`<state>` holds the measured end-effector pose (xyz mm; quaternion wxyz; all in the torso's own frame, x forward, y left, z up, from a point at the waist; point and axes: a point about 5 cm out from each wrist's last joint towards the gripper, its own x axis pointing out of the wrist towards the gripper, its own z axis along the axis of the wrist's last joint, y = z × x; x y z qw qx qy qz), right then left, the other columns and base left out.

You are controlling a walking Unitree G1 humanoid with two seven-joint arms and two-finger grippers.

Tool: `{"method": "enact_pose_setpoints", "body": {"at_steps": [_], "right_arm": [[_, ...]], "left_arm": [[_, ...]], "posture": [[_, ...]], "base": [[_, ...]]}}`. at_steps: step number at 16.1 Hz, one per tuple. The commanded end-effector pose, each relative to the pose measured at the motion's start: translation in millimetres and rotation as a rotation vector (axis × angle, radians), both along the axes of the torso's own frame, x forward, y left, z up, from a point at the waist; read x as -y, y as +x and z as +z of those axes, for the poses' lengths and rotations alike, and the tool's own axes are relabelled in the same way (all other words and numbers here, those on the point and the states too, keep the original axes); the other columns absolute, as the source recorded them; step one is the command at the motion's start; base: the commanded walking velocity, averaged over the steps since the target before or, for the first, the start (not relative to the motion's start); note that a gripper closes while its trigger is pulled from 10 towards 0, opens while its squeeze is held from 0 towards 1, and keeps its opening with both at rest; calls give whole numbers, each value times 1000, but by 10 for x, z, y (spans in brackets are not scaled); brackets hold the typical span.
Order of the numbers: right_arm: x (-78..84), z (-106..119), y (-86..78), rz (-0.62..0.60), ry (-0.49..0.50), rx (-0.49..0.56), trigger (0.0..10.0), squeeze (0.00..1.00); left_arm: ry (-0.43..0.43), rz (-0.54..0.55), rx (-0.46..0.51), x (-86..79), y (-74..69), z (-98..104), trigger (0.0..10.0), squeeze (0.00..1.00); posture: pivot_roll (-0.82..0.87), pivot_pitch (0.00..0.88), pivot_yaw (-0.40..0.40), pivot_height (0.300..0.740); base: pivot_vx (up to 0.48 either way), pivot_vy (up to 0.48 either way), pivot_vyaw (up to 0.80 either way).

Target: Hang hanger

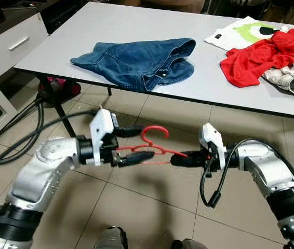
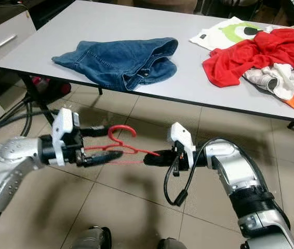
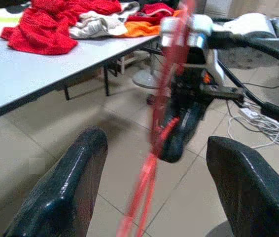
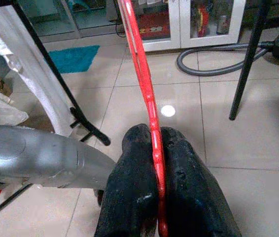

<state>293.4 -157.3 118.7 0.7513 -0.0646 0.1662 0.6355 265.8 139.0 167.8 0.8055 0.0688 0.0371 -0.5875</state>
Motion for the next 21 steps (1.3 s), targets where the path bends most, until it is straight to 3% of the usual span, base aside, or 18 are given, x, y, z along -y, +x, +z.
{"method": "enact_pose_setpoints", "body": {"at_steps": [1,8,9,10,11,13,16,21], "right_arm": [[4,79,38,-7,16,21,0,0],[-24,135,63,3,24,31,0,0],[-31,140,65,5,25,32,0,0],[-38,143,64,9,26,32,0,0],[-47,152,62,13,29,33,0,0],[-47,166,63,15,31,37,0,0],[-38,177,71,16,30,42,0,0],[-23,179,68,15,25,42,0,0]], "left_arm": [[22,1,-17,-8,-4,-52,10000,0],[31,1,-17,20,20,-89,10000,0],[37,2,-14,26,30,-97,9176,0],[48,3,-12,36,40,-114,3333,0],[65,3,-10,42,48,-142,2471,0],[71,5,-9,42,54,-153,2353,0],[65,14,0,58,89,-144,0,0],[69,16,0,56,97,-163,0,0]], "posture": [[42,112,38,740],[43,96,29,740],[42,94,28,740],[43,91,27,740],[42,90,27,740],[40,87,27,740],[37,85,26,740],[36,89,24,740]], "base": [[0,0,0],[0,0,0],[0,0,0],[0,0,0],[0,0,0],[0,0,0],[0,0,0],[0,0,0]]}}
